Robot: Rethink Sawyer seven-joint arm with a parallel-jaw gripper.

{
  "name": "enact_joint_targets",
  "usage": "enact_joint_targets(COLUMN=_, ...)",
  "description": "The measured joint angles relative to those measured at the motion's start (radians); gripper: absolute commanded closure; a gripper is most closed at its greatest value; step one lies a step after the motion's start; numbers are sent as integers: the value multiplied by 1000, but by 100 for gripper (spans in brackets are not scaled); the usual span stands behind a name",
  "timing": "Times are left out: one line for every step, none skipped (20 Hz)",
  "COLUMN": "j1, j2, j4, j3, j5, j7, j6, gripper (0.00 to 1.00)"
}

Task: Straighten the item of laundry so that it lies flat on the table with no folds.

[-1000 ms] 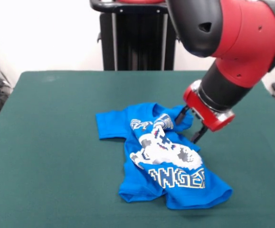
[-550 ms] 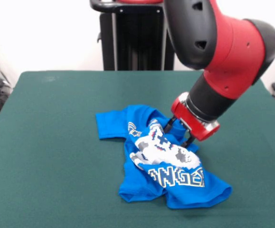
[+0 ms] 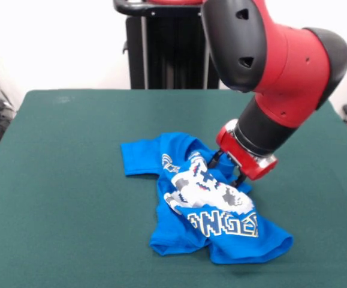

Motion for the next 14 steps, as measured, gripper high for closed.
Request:
enact_joint_targets(j1=-1, j2=0, j4=0, j3=0, j5=5, j7=0, j6=0, gripper=0)
enact_joint_targets(j1=-3, j2=0, j4=0, j3=0, j5=11, j7=0, j6=0, gripper=0)
enact_joint_targets(j1=-5, j2=0, j4=0, j3=0, j5=28, j7=0, j6=0, gripper=0)
enact_joint_targets(j1=-5, j2=0, j4=0, j3=1, j5=37, j7=0, j6=0, gripper=0)
enact_joint_targets(j1=-4, j2=0, j4=0, j3=1, j5=44, j7=0, j6=0, gripper=0)
enact_joint_targets(j1=-3, j2=0, j4=0, j3=2, j5=62, j7=0, j6=2, gripper=0)
enact_joint_targets(j1=-2, j2=0, j4=0, j3=2, j5=72, j7=0, j6=4, gripper=0)
enact_joint_targets(j1=-2, j2=0, j4=0, j3=4, j5=84, j7=0, j6=7, gripper=0)
enact_joint_targets(j1=-2, j2=-1, j4=0, j3=5, j5=96, j7=0, j6=10, gripper=0)
enact_joint_targets(j1=-2, j2=-1, j4=0, j3=7, j5=103, j7=0, j6=13, gripper=0)
enact_joint_targets(j1=-2, j2=-2, j4=0, j3=8, j5=109, j7=0, j6=15, gripper=0)
enact_joint_targets(j1=-2, j2=-2, j4=0, j3=9, j5=116, j7=0, j6=17, gripper=0)
enact_joint_targets(j1=-1, j2=-3, j4=0, j3=9, j5=127, j7=0, j6=22, gripper=0)
enact_joint_targets(j1=-1, j2=-4, j4=0, j3=9, j5=134, j7=0, j6=25, gripper=0)
